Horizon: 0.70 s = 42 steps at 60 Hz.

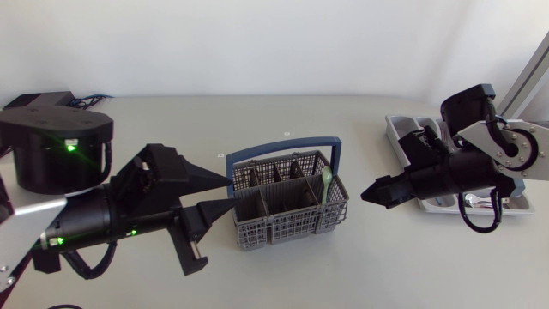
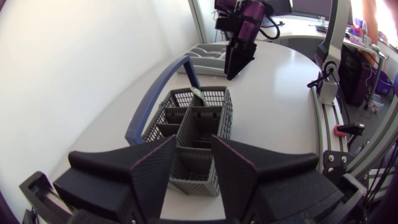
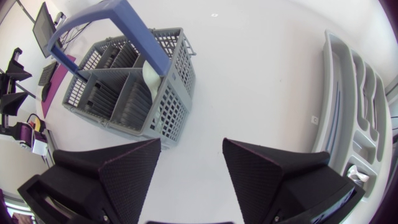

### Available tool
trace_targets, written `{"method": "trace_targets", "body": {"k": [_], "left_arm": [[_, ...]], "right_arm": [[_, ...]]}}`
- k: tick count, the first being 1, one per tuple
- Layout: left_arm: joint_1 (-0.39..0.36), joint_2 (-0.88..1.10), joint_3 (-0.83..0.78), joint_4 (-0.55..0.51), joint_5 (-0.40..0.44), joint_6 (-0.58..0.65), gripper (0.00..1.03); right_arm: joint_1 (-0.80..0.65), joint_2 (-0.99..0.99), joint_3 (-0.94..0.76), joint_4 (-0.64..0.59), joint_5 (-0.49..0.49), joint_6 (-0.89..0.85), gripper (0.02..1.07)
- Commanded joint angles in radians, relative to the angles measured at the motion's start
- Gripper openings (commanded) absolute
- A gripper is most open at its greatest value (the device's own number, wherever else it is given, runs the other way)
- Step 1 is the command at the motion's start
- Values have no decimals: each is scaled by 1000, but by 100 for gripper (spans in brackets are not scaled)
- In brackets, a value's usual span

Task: Sort the cutlery from the basket into the organizer compartments.

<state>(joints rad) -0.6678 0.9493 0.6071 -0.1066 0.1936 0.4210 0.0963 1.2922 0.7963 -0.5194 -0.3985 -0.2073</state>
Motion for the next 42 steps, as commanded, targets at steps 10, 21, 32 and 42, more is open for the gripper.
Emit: {"method": "trace_targets", "body": {"k": [10, 21, 32, 42], "left_arm": [[-58, 175, -1, 19, -19, -41, 41], [-125, 229, -24, 24, -11, -36, 41], [-115, 356, -21, 70, 13, -18, 41], [-55, 485, -7, 165, -3, 4, 41]], "right_arm": [[-3, -42, -29, -5, -7, 19, 75], [-9, -42, -39, -7, -13, 8, 75], [-20, -42, -57, -2, -20, -3, 75], [-41, -42, -62, -2, -30, -18, 75]]}}
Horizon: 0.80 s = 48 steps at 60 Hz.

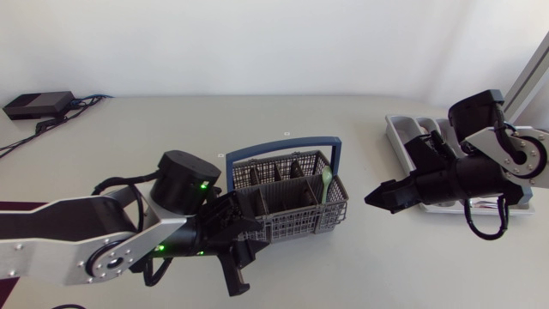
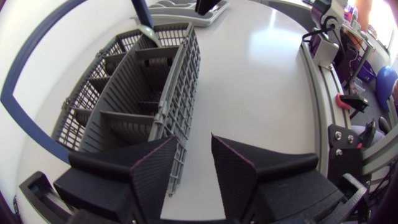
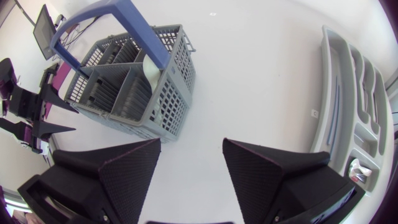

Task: Sort the cutlery from the basket into the organizer compartments.

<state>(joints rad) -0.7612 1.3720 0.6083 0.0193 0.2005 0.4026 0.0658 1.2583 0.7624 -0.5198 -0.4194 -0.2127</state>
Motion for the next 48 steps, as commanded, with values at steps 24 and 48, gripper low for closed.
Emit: {"method": "trace_targets", "body": {"k": [24, 48], "left_arm": [[88, -22, 2, 93, -82, 28, 41], [-82, 41, 271, -32, -92, -182, 41]], "right_arm": [[-23, -14, -38, -3, -16, -31, 75], [-35, -43, -54, -5, -41, -37, 75]]}}
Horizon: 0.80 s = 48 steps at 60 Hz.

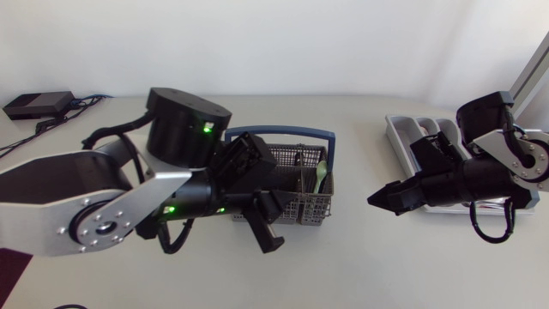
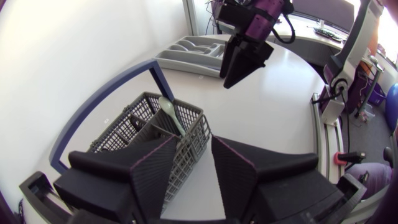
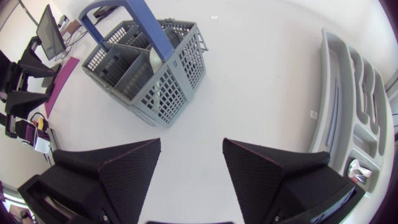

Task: Sort the cutlery from the basket into the organizer compartments.

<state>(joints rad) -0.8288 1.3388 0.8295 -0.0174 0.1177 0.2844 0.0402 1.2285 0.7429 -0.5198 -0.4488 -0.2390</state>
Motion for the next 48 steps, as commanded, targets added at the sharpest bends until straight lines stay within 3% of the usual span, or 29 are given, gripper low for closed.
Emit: {"method": "trace_targets", "body": {"k": [1, 14, 32, 48], "left_arm": [[-16, 89, 62, 5, -10, -74, 41], [-30, 253, 189, 11, -29, -182, 41], [-10, 407, 278, 137, -87, -271, 41], [26, 511, 384, 131, -96, -386, 41]], "right_arm": [[-11, -14, -36, -6, -11, -13, 75], [-48, -17, -46, -6, -44, -39, 75], [-102, -12, -53, -6, -90, -68, 75], [-132, -3, -48, -14, -128, -80, 75]]}}
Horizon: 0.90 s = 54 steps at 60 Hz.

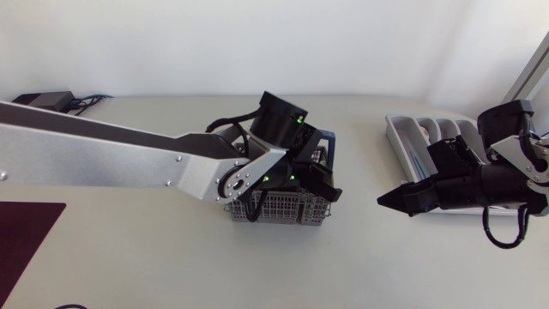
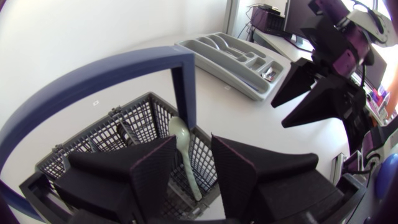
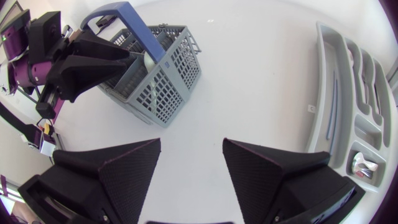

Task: Sort the cutlery from the basket into the organizer compartments.

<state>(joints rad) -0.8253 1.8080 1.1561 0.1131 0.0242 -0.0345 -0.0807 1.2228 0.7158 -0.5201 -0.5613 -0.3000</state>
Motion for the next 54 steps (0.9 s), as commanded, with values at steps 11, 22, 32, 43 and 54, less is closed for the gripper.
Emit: {"method": "trace_targets", "body": {"k": [11, 22, 32, 43, 54], "left_arm": [[41, 76, 99, -26, -24, -111, 41], [45, 96, 119, -55, 2, -137, 35], [55, 99, 119, -62, 72, -148, 28], [77, 99, 117, -69, 128, -156, 28], [77, 116, 123, -64, 138, -151, 28]], "right_arm": [[-31, 0, -21, -23, -32, -33, 75], [-42, 4, -27, -23, -38, -41, 75], [-44, 9, -30, -21, -38, -47, 75], [-42, 9, -27, -21, -38, -47, 75], [-42, 11, -35, -21, -40, -48, 75]]}}
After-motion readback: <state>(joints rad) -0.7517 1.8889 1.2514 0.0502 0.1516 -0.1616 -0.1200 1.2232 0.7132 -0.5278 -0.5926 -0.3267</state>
